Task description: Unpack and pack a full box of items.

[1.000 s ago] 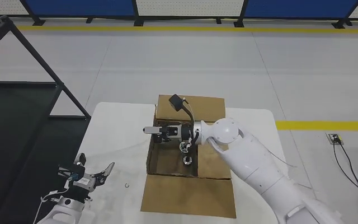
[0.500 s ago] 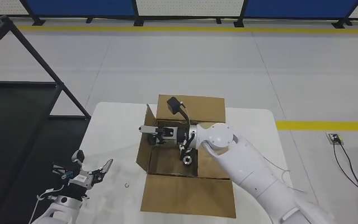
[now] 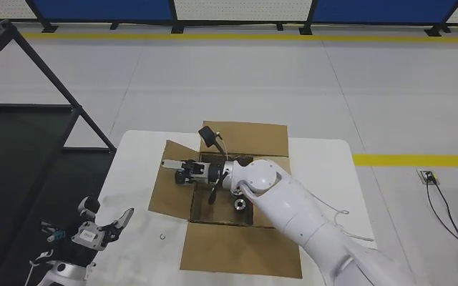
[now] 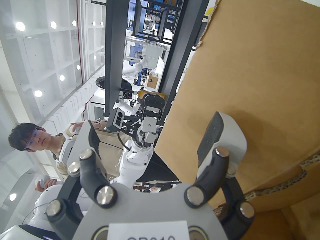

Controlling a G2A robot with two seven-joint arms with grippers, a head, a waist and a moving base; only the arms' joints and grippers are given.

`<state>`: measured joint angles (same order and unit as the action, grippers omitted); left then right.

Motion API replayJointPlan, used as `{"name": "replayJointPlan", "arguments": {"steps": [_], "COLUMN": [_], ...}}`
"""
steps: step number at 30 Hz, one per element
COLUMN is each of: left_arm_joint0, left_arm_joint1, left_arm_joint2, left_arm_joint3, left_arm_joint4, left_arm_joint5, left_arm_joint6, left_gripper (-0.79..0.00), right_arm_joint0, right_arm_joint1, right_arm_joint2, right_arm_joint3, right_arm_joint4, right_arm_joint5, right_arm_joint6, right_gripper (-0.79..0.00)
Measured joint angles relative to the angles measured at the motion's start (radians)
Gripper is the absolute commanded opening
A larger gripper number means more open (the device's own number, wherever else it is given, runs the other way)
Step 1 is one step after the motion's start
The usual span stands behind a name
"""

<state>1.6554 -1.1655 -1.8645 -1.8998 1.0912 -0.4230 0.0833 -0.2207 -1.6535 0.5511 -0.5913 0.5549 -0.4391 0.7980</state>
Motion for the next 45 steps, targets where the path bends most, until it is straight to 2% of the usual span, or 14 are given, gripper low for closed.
{"name": "replayJointPlan", "arguments": {"steps": [8, 13, 19, 23, 31, 40, 45], "left_arm_joint0": [-0.016, -0.044, -0.099, -0.105, -0.096, -0.079, -0.073], "left_arm_joint1": [0.000, 0.000, -0.002, -0.002, -0.002, -0.001, -0.001], "left_arm_joint2": [0.036, 0.065, 0.127, 0.141, 0.144, 0.138, 0.137], "left_arm_joint3": [-0.020, -0.010, 0.039, 0.047, 0.034, 0.018, 0.001], "left_arm_joint4": [0.008, 0.025, 0.087, 0.094, 0.089, 0.090, 0.082], "left_arm_joint5": [-0.011, 0.019, 0.064, 0.070, 0.072, 0.075, 0.080], "left_arm_joint6": [-0.015, -0.049, -0.080, -0.078, -0.078, -0.070, -0.060], "left_gripper": [0.000, 0.000, 0.000, 0.000, 0.000, 0.000, 0.000], "right_arm_joint0": [0.019, 0.025, 0.029, 0.020, 0.023, 0.025, 0.022], "right_arm_joint1": [-0.057, -0.082, -0.089, -0.082, -0.089, -0.085, -0.086], "right_arm_joint2": [-0.002, 0.005, 0.032, 0.062, 0.053, 0.088, 0.092], "right_arm_joint3": [0.114, 0.158, 0.184, 0.191, 0.209, 0.214, 0.215], "right_arm_joint4": [0.016, 0.021, 0.029, 0.049, -0.040, -0.056, -0.082], "right_arm_joint5": [-0.031, -0.063, -0.140, -0.193, -0.075, -0.098, -0.053], "right_arm_joint6": [0.037, 0.066, 0.116, 0.166, 0.134, 0.151, 0.151], "right_gripper": [0.000, 0.000, 0.000, 0.000, 0.000, 0.000, 0.000]}}
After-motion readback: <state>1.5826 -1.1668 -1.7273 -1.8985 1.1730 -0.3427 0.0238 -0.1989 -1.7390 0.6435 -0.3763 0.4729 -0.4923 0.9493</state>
